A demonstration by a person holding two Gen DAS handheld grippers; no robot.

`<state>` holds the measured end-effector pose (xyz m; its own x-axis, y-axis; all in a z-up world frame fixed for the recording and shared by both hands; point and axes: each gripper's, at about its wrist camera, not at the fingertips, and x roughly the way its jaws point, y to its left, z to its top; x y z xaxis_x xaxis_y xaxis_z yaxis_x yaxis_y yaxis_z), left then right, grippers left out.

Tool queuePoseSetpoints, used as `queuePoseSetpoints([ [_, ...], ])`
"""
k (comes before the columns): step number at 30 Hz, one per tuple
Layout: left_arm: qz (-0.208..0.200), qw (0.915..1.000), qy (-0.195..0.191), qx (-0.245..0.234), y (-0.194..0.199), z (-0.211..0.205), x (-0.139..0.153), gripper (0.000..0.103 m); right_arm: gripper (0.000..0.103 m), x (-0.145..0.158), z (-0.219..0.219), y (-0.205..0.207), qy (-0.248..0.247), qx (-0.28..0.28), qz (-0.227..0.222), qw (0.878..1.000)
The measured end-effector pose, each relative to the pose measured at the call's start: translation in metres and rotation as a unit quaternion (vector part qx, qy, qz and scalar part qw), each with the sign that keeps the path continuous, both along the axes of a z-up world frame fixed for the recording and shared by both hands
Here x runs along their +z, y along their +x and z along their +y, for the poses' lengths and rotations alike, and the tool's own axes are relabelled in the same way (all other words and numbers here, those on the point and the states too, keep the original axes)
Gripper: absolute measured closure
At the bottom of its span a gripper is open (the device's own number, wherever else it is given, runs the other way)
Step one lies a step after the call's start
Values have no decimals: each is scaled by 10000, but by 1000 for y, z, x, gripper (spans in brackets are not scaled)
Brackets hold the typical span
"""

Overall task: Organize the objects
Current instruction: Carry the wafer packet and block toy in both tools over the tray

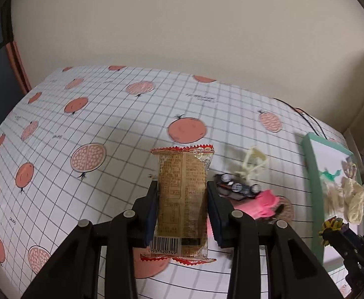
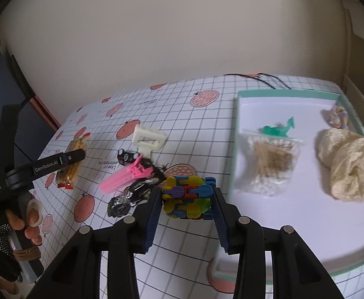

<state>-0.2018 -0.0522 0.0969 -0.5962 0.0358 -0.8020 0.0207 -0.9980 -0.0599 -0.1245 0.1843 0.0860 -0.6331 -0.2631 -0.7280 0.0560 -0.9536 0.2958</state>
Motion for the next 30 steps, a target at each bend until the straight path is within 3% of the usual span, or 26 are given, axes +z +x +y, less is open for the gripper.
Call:
queuePoseSetpoints([
  [14,105,9979,231,-602,16,78,20,65,61,7,58,12,-159,-539,17,9984],
  [30,-191,9898,605,-1276,35,168,13,65,60,-4,119,26,-65,-1157,-234,9930],
])
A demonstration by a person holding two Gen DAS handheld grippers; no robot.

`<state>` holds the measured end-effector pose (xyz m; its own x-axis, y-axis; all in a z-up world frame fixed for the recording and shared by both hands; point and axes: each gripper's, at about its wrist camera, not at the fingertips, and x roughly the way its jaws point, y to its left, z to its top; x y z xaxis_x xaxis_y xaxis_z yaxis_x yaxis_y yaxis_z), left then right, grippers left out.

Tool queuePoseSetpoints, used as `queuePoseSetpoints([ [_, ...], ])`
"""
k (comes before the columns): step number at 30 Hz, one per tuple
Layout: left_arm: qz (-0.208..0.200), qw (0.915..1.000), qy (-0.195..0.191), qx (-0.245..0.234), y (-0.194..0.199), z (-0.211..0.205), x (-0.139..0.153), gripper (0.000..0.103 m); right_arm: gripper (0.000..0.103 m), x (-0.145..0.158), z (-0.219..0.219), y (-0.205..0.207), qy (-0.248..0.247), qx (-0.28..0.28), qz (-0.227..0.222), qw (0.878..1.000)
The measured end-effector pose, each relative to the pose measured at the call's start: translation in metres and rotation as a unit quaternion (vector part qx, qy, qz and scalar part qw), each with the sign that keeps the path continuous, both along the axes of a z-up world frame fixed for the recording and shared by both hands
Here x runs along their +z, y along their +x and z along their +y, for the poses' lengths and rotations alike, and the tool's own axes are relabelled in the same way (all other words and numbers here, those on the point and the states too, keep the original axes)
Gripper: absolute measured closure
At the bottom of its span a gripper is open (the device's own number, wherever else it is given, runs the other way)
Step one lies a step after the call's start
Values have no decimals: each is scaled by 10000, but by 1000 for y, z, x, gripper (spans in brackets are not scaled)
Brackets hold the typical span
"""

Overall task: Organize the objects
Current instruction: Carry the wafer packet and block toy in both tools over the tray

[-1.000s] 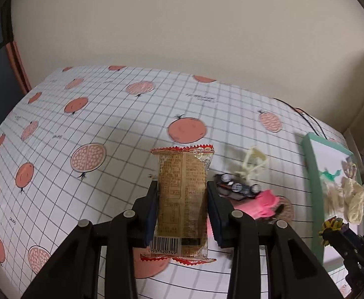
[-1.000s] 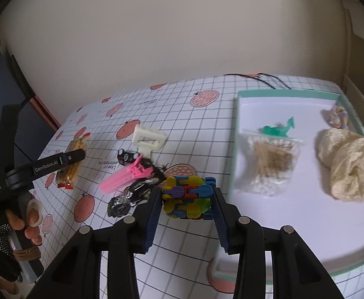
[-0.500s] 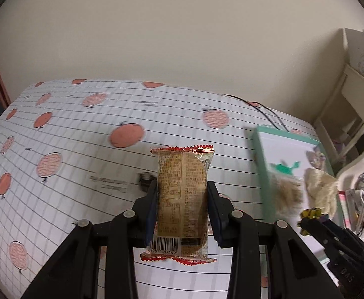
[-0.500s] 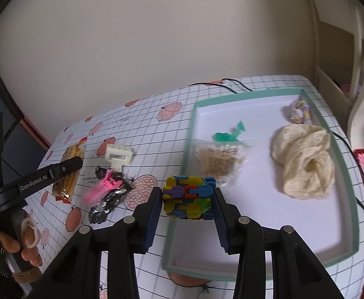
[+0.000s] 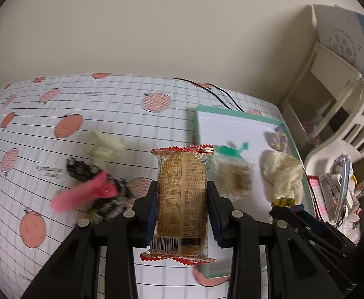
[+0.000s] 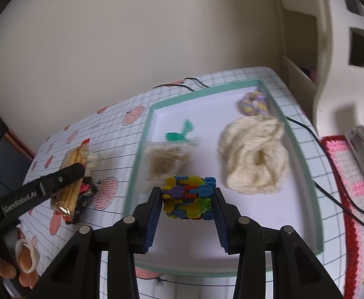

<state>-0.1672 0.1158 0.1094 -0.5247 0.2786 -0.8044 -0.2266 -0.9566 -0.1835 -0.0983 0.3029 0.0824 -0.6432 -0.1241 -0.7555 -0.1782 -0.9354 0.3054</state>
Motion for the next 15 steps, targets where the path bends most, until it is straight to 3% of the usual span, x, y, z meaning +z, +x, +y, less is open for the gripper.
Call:
queuePoseSetpoints([
  [15,-525,9978,-115,-377,12,57,-37,65,60,-13,42,12,125,-481,-343,9982],
])
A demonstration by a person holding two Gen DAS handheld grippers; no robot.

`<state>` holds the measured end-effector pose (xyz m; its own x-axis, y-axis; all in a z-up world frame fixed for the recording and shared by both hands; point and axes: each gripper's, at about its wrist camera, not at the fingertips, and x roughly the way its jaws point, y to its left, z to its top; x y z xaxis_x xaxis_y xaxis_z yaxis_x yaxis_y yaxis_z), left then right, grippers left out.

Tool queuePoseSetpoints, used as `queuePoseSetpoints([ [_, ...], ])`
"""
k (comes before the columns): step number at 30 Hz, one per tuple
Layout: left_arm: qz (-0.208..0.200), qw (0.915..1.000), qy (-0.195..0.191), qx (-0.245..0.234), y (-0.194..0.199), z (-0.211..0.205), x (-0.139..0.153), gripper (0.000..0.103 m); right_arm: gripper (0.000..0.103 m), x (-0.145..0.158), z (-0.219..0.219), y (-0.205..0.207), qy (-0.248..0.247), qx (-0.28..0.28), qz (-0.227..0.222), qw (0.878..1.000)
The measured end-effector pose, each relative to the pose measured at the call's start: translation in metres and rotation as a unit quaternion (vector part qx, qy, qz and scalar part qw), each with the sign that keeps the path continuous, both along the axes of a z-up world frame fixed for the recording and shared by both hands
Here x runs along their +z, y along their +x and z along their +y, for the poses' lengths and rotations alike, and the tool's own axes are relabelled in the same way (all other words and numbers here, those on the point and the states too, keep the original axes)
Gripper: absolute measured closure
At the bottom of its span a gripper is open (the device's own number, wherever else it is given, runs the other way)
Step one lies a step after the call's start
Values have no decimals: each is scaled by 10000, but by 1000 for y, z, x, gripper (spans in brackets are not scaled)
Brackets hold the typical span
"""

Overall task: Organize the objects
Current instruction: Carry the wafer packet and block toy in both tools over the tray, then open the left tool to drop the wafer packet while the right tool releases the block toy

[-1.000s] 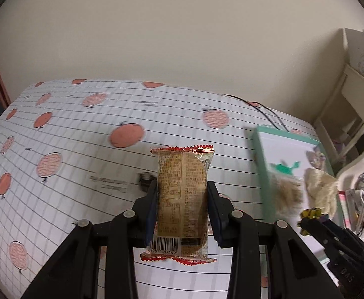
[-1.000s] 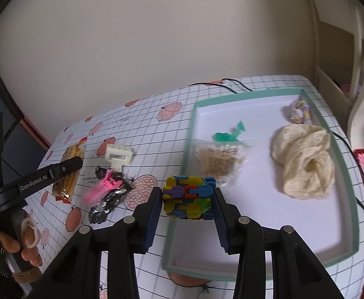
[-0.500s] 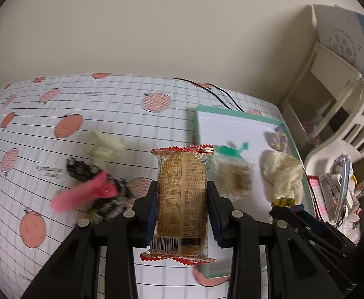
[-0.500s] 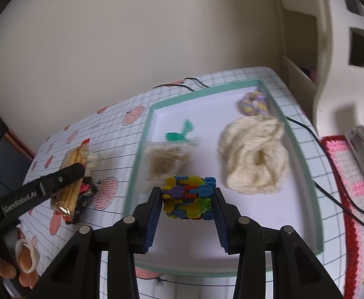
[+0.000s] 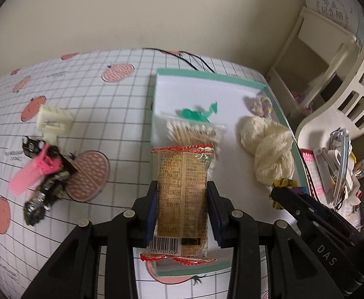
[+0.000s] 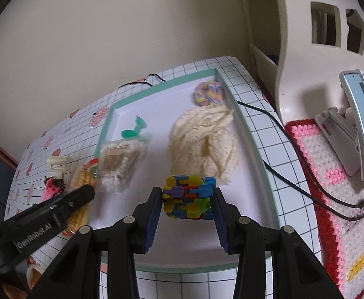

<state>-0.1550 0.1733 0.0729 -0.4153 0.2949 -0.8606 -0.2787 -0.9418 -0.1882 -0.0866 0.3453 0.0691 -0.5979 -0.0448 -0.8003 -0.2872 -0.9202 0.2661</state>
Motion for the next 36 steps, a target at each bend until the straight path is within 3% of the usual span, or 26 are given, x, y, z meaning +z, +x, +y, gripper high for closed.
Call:
queuePoseSetpoints([
  [16,-206,9997,-124,-88,1,19,-21,65,60,-12,10,1,166,-72,-216,9996],
  [36,-60,9998,-178,-31,3,17,-9,62,60,-13,8,0,157,1,-231,9996],
])
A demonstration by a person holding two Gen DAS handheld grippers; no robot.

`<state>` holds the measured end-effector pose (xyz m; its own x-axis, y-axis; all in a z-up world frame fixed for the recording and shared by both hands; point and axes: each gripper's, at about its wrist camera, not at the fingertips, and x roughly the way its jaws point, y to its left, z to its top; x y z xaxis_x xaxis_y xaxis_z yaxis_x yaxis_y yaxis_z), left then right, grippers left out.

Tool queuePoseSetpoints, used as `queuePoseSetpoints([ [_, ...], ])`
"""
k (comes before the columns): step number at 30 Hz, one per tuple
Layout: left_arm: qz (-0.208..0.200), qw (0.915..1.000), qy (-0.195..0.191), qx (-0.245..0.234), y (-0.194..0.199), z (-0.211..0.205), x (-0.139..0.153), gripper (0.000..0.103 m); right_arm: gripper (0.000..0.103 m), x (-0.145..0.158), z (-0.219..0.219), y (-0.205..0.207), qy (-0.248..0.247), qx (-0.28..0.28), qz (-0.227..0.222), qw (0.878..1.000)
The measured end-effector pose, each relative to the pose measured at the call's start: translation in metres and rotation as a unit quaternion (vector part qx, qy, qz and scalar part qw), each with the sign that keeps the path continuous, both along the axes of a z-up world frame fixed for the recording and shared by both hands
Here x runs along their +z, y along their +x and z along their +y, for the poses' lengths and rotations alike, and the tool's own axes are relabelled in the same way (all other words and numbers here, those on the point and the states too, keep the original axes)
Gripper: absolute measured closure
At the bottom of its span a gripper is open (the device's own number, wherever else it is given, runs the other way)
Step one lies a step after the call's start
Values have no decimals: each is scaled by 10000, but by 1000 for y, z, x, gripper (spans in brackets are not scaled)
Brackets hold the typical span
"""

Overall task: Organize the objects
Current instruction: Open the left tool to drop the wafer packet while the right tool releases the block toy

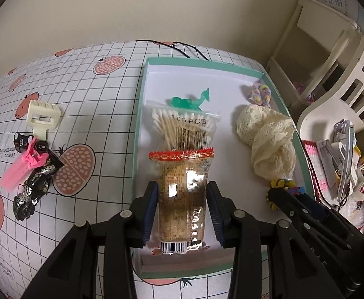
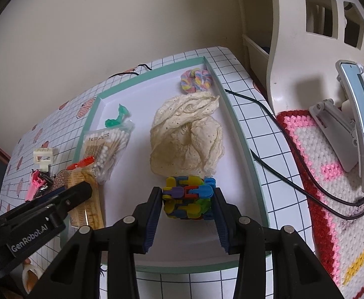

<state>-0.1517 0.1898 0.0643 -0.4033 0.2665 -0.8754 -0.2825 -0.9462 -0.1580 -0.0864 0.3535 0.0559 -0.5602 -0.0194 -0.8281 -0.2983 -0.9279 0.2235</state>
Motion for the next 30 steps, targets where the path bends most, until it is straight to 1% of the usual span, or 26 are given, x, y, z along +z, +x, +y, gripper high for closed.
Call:
queuePoseSetpoints([
  [9,207,9997,43,120,1,-5,11,61,58,8,-3,3,38,58,162,9998],
  [17,350,9983,119,453,-1,-20,19,61,58,14,-7,2,93,70,293,9995],
  [18,352,9982,124,474,-1,-22,19,58,58,15,-7,1,89,74,332,9994],
  [19,353,9980,125,507,-2,-24,19,53,58,17,-7,2,97,72,366,9993],
  [20,352,9979,127,531,-2,-25,19,52,58,18,-7,2,105,71,397,9991],
  [24,323,9977,110,594,-2,-28,18,51,58,19,-8,2,126,81,419,9990],
  [26,319,9976,85,602,-3,-29,17,49,58,19,-8,3,142,82,426,9990],
  [28,314,9975,85,622,-3,-31,17,41,58,19,-7,2,136,58,454,9989],
  [30,309,9973,99,658,-3,-32,17,38,58,20,-6,3,146,33,487,9987],
])
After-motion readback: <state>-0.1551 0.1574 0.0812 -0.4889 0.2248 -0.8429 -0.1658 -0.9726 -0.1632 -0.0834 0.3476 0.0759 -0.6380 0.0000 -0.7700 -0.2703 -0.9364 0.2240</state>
